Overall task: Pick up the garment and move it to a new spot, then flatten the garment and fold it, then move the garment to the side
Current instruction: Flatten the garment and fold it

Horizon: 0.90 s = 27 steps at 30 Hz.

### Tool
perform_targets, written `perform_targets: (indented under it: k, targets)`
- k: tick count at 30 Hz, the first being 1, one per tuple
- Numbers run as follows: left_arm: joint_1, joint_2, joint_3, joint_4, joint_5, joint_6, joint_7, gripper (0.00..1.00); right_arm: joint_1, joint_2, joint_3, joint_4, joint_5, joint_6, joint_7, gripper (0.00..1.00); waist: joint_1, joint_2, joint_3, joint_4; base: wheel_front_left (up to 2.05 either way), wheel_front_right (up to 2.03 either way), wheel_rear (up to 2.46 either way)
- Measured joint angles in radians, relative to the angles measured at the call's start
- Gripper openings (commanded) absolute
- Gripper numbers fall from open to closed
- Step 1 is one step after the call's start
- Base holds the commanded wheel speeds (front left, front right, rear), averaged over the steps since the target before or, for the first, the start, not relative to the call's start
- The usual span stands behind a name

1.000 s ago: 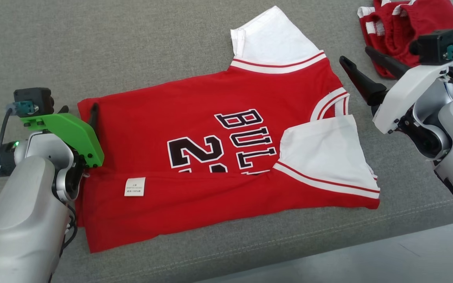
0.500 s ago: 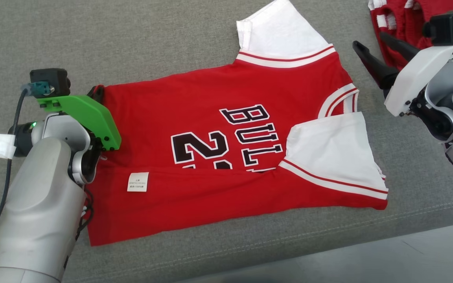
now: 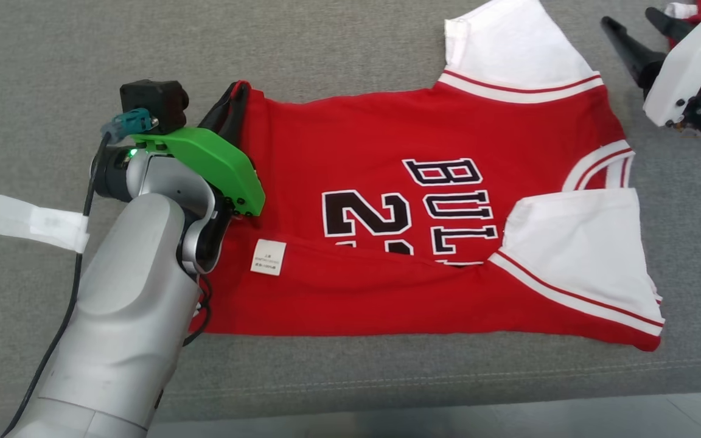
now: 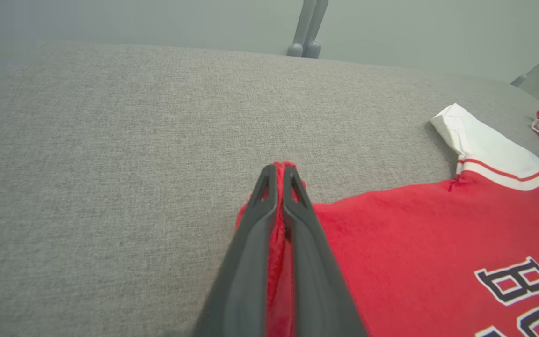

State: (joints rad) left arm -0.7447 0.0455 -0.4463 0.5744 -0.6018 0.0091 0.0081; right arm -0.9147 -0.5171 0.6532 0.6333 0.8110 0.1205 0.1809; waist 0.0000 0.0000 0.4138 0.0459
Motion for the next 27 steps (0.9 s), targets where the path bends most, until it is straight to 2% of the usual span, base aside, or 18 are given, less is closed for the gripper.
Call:
perform_targets:
  k: [5, 15, 27]
  targets:
    - [0.000, -0.003, -0.037, -0.043, 0.017, -0.018, -0.048, 0.00, -0.058, -0.014, -0.018, 0.045, 0.008, -0.008, 0.034, 1.00, 0.0000, 0.0000, 0.020, 0.061, 0.00, 0.00, 0.00]
    - [-0.004, -0.013, -0.089, -0.100, 0.054, -0.027, -0.125, 0.00, -0.131, -0.027, -0.018, 0.134, 0.004, -0.026, 0.077, 1.00, 0.0000, 0.0000, 0.084, 0.166, 0.00, 0.00, 0.00]
    - [-0.004, -0.016, -0.119, -0.110, 0.061, -0.026, -0.159, 0.00, -0.190, -0.014, 0.000, 0.209, -0.025, -0.026, 0.085, 1.00, 0.0000, 0.0000, 0.144, 0.216, 0.00, 0.00, 0.00]
